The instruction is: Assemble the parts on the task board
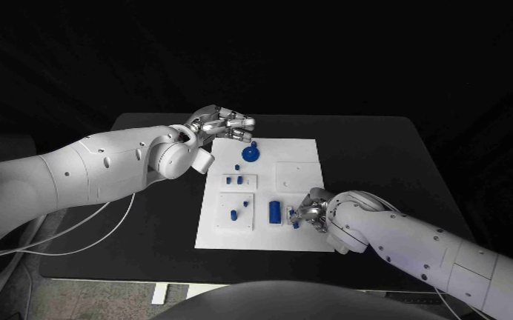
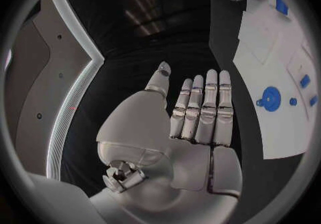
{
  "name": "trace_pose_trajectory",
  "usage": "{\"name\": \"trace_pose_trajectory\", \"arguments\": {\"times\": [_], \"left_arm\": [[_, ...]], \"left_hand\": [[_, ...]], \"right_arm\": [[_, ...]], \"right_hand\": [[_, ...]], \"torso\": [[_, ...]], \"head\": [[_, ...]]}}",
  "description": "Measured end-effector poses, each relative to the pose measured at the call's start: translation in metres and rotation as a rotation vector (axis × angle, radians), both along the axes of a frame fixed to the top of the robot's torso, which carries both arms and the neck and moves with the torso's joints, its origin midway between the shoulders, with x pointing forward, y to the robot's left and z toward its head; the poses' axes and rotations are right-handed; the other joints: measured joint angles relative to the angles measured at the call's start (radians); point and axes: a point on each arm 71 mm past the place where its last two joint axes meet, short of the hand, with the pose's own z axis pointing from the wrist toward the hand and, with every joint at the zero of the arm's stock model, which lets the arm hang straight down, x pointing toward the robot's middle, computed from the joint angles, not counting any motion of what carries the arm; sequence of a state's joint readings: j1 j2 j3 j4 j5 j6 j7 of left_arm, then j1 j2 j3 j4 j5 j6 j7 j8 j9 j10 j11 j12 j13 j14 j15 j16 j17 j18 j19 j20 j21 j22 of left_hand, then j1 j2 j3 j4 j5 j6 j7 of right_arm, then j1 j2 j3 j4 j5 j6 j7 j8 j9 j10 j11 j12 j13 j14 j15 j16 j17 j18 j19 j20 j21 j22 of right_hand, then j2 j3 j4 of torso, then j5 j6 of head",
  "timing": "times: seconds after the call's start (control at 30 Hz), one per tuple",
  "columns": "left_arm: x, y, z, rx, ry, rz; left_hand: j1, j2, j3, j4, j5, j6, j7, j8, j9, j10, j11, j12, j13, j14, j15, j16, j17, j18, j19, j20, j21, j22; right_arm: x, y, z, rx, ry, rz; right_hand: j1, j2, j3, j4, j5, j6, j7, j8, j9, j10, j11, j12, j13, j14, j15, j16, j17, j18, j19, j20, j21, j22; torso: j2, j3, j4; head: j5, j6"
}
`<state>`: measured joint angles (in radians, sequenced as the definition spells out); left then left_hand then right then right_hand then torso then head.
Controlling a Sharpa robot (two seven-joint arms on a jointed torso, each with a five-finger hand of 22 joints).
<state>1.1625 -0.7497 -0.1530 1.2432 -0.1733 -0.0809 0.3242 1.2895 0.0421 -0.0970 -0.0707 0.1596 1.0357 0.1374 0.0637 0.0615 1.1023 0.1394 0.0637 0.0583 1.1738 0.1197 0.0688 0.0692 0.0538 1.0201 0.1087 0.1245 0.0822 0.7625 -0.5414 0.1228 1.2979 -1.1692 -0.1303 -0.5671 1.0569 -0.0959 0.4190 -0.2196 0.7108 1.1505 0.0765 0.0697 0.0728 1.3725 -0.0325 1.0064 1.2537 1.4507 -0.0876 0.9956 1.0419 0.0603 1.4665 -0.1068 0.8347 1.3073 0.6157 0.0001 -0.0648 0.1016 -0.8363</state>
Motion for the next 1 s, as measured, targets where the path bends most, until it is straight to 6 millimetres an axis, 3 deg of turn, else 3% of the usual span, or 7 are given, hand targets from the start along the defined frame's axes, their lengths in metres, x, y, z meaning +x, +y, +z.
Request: {"name": "trace_pose_trajectory", "arguments": {"times": [0.13,0.47,0.77,1.0], "left_arm": [[0.0001,-0.0001,-0.0001,0.0,0.0,-0.001],[0.0002,-0.0004,-0.0002,0.0,0.001,-0.003],[0.0004,-0.0004,-0.0003,0.0,0.001,-0.003],[0.0005,-0.0003,-0.0004,0.0,0.002,-0.004]], "left_hand": [[0.0,0.0,0.0,0.0,0.0,0.0,0.0,0.0,0.0,0.0,0.0,0.0,0.0,0.0,0.0,0.0,0.0,0.0,0.0,0.0,0.0,0.0],[0.0,0.0,-0.002,0.002,0.0,0.0,0.0,0.0,0.0,0.0,0.0,0.0,0.0,0.0,0.0,0.0,0.0,0.0,0.0,0.0,0.0,0.0],[0.0,0.0,-0.002,0.002,0.0,0.0,0.0,0.0,0.0,0.0,0.0,0.0,0.0,0.0,0.0,0.0,0.0,0.0,0.0,0.0,0.0,0.0],[0.0,0.0,-0.002,0.002,0.0,0.0,0.0,0.0,0.0,0.0,0.0,0.0,0.0,0.0,0.0,0.0,0.0,0.0,0.0,0.0,0.0,0.0]], "right_arm": [[0.0018,0.0005,-0.0001,-0.001,0.0,-0.002],[0.0034,0.0013,-0.0008,-0.006,-0.002,-0.004],[0.0044,0.0019,-0.0012,-0.012,-0.005,0.0],[0.006,0.0029,-0.0013,-0.023,-0.008,0.008]], "right_hand": [[0.0,0.0,-0.015,0.007,-0.04,0.007,-0.006,-0.003,0.0,-0.001,-0.004,0.0,-0.002,0.0,0.0,-0.004,-0.001,0.0,0.0,0.0,-0.004,0.0],[0.024,0.024,-0.091,0.038,-0.24,0.035,-0.018,-0.003,0.0,0.0,-0.007,0.0,-0.004,0.0,0.0,-0.004,-0.002,0.0,0.0,0.0,-0.011,0.001],[0.027,0.027,-0.129,0.075,-0.298,0.041,-0.019,-0.002,0.0,0.0,-0.006,-0.004,-0.009,0.0,0.0,-0.008,-0.003,0.0,0.0,0.0,-0.016,0.001],[0.027,0.027,-0.168,0.113,-0.387,0.047,-0.021,-0.002,0.003,0.0,-0.006,-0.008,-0.013,0.0,0.0,-0.008,-0.003,0.0,-0.004,-0.004,-0.02,0.001]], "torso": [[0.0,0.0001,-0.0001],[0.0,-0.0003,0.0],[0.0,-0.0009,0.0],[0.0,0.0003,0.0001]], "head": [[0.0,0.0],[0.003,-0.003],[0.004,-0.004],[0.006,-0.005]]}}
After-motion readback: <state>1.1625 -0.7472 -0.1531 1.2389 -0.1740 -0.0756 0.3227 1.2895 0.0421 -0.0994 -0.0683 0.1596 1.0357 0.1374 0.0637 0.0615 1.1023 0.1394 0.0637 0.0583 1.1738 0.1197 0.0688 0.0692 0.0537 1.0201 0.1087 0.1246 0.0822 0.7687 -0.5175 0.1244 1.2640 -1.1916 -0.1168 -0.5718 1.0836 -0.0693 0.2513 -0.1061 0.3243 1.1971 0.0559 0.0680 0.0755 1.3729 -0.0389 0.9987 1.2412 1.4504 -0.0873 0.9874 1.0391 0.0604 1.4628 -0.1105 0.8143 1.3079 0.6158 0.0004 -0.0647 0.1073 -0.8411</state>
